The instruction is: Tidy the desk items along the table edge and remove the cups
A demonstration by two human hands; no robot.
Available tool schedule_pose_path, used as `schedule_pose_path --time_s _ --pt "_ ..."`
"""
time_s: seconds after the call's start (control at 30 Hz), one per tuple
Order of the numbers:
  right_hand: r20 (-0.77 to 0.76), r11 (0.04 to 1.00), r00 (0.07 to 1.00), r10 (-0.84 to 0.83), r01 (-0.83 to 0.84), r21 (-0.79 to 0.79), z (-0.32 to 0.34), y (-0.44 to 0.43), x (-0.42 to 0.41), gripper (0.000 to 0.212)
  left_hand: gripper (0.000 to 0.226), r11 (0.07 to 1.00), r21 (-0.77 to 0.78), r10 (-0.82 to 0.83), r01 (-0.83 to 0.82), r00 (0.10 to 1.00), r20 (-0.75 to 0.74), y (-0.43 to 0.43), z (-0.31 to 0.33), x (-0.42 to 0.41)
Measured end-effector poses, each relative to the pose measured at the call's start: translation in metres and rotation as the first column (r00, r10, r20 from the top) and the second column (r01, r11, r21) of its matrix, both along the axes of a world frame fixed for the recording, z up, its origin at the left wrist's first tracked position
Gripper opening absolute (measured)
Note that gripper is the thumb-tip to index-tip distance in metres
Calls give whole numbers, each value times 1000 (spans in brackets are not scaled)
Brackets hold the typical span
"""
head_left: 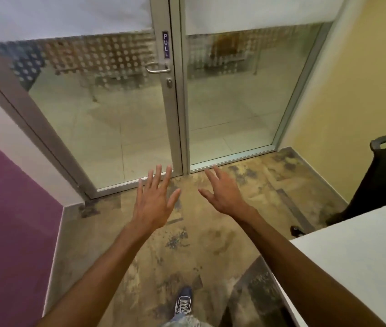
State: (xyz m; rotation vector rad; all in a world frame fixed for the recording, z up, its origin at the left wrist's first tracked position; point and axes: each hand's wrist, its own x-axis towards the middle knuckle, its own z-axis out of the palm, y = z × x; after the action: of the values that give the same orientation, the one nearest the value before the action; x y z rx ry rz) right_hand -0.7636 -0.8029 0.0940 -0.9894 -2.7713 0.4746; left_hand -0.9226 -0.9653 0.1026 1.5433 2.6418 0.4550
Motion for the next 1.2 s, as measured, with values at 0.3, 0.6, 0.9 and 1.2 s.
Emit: schedule_pose_path --time_s 0.3,0.6,0.9,1.2 --pt "30 969 969 -247 247 0 -7 116 -30 70 70 956 14 -292 291 956 13 156 -6 -57" --pt "-2 887 887 -462 462 -11 -24 249 -18 65 71 853 -26 -522 522 852 -30 349 -16 -60" --pt "-9 766 767 -641 641 54 -18 392 45 68 70 727 -34 -687 686 726 -35 552 -15 -21" --pt "17 590 593 -805 798 122 -5 493 118 67 69 563 -7 -826 826 562 -41 707 -19 46"
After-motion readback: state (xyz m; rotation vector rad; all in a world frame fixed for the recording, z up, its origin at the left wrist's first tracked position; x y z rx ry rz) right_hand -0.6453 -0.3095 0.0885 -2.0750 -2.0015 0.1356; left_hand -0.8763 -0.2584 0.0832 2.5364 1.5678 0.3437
